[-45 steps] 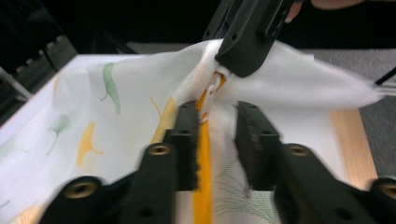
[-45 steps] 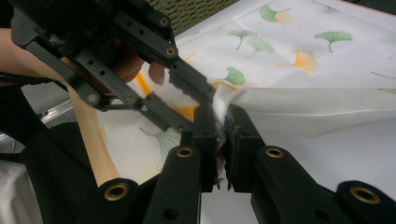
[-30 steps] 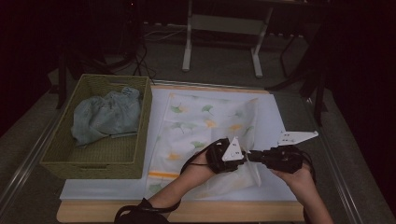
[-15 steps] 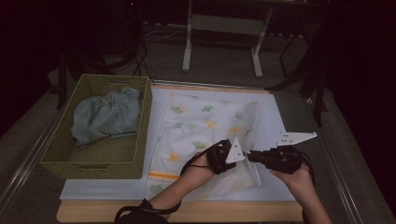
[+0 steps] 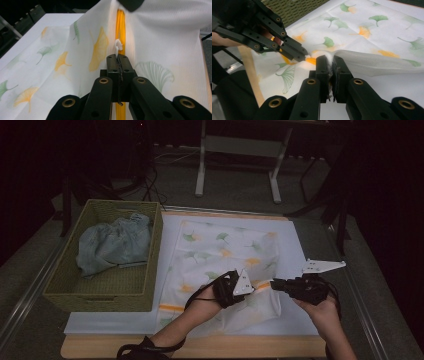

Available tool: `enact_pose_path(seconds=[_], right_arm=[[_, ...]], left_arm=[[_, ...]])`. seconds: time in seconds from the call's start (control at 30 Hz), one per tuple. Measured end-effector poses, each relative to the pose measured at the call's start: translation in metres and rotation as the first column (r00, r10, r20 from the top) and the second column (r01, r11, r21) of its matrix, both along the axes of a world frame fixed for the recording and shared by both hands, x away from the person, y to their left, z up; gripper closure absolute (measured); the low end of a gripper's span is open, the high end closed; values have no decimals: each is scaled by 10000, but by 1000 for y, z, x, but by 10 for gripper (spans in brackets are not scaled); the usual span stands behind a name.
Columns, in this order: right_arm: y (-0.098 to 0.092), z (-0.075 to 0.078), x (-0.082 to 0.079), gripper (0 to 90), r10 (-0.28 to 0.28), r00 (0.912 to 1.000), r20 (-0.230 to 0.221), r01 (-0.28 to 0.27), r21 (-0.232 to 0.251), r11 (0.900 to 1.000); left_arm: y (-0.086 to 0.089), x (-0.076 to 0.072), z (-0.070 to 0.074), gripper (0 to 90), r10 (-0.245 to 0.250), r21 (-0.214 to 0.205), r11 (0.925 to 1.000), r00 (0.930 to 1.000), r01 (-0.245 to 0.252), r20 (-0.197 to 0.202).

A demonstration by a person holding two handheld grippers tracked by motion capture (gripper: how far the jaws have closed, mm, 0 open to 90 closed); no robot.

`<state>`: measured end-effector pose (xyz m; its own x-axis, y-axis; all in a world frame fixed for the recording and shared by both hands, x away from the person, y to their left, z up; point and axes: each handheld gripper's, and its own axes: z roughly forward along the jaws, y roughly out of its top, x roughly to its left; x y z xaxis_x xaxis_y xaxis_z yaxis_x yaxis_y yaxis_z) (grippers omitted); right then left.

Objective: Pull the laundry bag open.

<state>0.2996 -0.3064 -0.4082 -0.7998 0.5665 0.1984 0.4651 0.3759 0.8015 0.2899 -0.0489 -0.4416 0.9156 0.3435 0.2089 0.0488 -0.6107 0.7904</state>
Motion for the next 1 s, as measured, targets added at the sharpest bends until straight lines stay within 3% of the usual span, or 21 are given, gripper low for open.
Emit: enact_pose_path(seconds=[0.37, 1.0], right_arm=[[-2, 2, -1, 845, -111, 9999, 85, 111, -54, 9999], [-15, 3, 1, 845, -530, 9986, 66, 529, 106, 9985]], left_arm=[[24, -3, 0, 900, 255, 54, 9997, 9997, -254, -25], [69, -10, -5, 900, 828, 207, 9964, 9952, -818, -526]])
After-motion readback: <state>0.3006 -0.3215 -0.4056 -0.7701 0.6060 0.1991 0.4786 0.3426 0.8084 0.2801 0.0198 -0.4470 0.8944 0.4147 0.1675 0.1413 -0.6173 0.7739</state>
